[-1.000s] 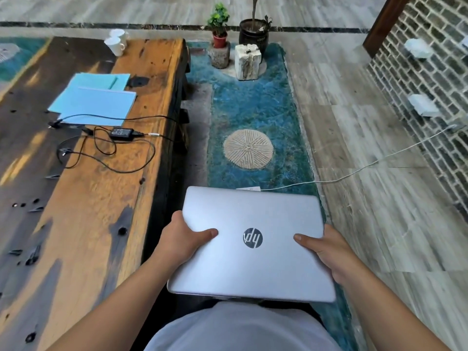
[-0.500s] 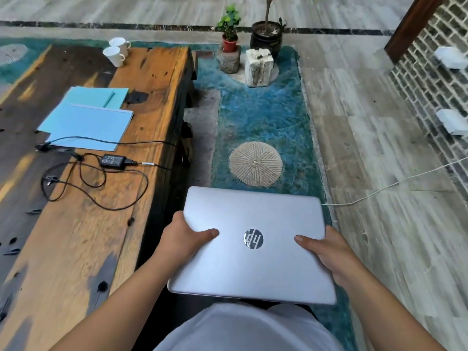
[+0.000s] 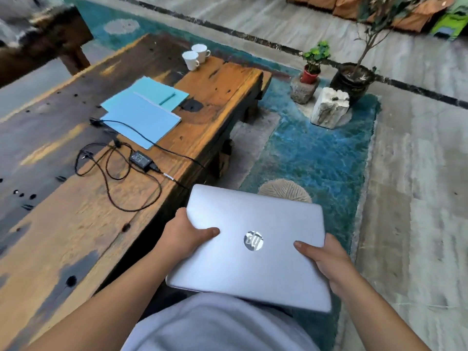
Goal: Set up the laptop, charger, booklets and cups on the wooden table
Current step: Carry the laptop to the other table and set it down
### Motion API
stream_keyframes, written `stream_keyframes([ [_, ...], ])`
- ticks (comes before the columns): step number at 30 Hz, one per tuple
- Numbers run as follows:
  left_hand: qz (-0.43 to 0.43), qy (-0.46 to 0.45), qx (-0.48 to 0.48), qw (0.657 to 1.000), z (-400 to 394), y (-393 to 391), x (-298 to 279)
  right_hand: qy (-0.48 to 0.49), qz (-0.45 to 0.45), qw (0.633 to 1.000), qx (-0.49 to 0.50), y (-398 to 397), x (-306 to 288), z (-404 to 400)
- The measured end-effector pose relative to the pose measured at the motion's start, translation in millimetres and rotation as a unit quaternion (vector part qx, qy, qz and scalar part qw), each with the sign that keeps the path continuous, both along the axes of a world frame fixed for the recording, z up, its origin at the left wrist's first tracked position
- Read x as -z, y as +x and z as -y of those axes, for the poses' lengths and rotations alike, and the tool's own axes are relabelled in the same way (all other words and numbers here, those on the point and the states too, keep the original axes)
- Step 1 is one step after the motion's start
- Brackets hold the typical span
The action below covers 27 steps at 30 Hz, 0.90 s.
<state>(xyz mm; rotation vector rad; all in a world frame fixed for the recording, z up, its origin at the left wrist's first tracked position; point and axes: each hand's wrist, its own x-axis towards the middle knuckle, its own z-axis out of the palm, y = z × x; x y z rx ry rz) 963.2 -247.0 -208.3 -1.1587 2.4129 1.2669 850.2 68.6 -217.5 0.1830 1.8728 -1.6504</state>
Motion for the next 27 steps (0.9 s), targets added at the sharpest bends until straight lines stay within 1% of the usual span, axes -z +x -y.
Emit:
stream_keyframes([
  [6,-0.05,-0.023,-0.139,0.989,49,43,-3,-0.007,-0.01,0.989,-0.147,-43,-3,95],
  [9,-0.037,-0.028,-0.198,0.979,74,73,-6,-0.001,-0.016,0.978,-0.208,-44,-3,150],
  [13,-0.026,-0.017,-0.292,0.956,104,126,-6,0.013,-0.025,0.952,-0.306,-32,-9,226],
  [17,-0.049,-0.021,-0.362,0.931,132,173,-3,0.018,-0.036,0.919,-0.391,-12,-14,299],
  [22,-0.023,0.0,-0.44,0.898,168,220,3,0.034,-0.04,0.89,-0.452,19,-10,379],
  [27,-0.025,0.004,-0.468,0.884,195,250,7,0.034,-0.023,0.87,-0.491,43,-1,432],
])
